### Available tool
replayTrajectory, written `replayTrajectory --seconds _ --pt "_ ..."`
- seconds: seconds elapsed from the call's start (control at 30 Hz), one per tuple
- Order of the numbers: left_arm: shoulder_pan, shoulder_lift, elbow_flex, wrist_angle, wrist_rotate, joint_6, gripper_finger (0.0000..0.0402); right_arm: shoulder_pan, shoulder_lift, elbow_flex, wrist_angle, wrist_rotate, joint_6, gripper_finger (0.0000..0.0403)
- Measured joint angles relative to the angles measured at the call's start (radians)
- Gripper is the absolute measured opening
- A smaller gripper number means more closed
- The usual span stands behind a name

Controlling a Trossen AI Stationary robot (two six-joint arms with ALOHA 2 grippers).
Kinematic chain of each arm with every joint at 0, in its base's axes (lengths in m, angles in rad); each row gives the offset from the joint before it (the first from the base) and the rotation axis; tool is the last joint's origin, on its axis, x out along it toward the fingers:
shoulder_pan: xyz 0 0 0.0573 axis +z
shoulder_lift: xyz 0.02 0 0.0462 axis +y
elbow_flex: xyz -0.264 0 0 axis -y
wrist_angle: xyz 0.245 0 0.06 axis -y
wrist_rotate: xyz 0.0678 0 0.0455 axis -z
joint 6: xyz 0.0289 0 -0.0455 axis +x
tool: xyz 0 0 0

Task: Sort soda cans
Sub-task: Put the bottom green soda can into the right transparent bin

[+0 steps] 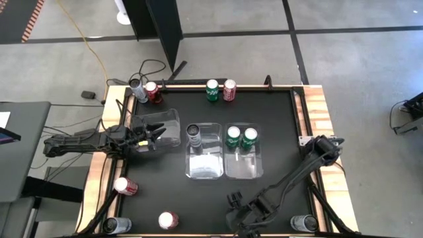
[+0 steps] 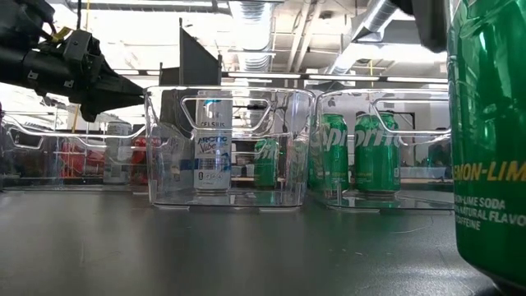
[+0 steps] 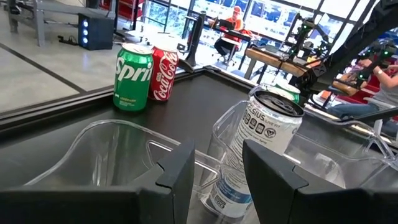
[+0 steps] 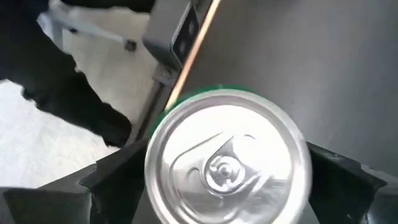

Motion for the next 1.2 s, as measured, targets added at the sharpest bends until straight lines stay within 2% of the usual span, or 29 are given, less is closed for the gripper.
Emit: replayTrajectory --seconds 0.43,0.77,0.87,1.0,1.2 --pt "0.0 0.0 -0.001 -0.004 0.0 0.002 0.0132 -0.011 0.017 0.0 0.027 -0.018 0.034 0.0369" --pt "0.0 0.0 -0.001 -0.005 0.0 0.01 0.0132 -0.024 0.019 0.0 0.07 -0.026 0.052 0.0363" --pt "0.0 0.0 -0.001 -0.005 0.0 0.01 0.0132 -0.028 0.019 0.0 0.069 -0.027 0.056 0.0344" --pt "0.0 0.0 -0.002 -0.005 0.0 0.011 0.0132 -0.035 0.017 0.001 0.054 -0.045 0.062 0.0298" --pt "0.0 0.0 -0.002 -0.005 0.0 0.011 0.0132 -0.048 0.016 0.012 0.002 -0.052 0.077 0.0297"
